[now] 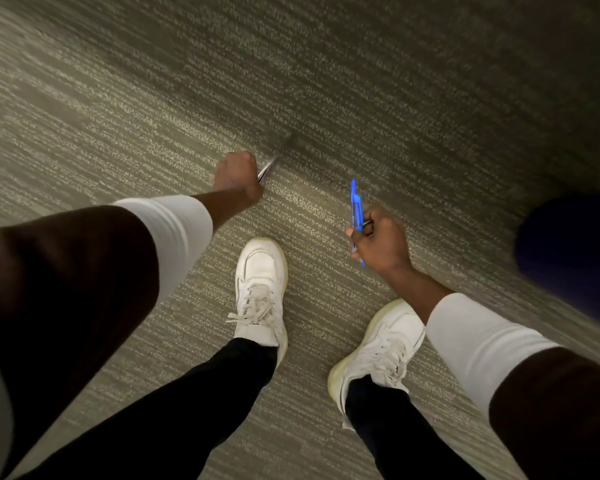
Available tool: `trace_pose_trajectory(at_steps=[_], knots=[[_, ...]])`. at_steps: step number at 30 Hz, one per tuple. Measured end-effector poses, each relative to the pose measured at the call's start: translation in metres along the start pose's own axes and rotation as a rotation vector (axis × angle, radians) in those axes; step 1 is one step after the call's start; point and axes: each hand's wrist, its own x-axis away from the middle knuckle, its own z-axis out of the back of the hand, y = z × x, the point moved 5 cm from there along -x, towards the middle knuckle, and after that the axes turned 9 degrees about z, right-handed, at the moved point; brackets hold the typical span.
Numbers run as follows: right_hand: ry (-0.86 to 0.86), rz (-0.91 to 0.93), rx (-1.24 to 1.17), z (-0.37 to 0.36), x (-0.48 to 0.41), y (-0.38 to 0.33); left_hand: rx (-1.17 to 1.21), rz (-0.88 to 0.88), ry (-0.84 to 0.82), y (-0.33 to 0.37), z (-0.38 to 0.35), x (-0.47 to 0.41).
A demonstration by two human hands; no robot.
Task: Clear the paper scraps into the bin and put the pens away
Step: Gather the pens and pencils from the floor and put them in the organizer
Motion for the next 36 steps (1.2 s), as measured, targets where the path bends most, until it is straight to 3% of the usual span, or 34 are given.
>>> trace_pose_trajectory(at_steps=[3, 13, 18, 23, 36], knots=[[-0.034, -0.012, 0.011, 0.004, 0.015, 0.000, 0.020, -0.007, -0.038, 0.001, 0.002, 0.011], [-0.037, -0.043, 0.044, 0.024, 0.054, 0.006, 0.403, 0.114, -0.168, 0.011, -0.005, 0.046], [-0.027, -0.064, 0.032, 0.016, 0.051, 0.024, 0.263, 0.093, -0.072, 0.016, -0.018, 0.042], [-0.025, -0.087, 0.049, 0.007, 0.049, 0.038, 0.109, 0.009, -0.153, 0.024, -0.032, 0.037], [-0.017, -0.073, 0.023, 0.022, 0.071, 0.010, 0.127, -0.017, -0.313, 0.045, -0.019, 0.069]])
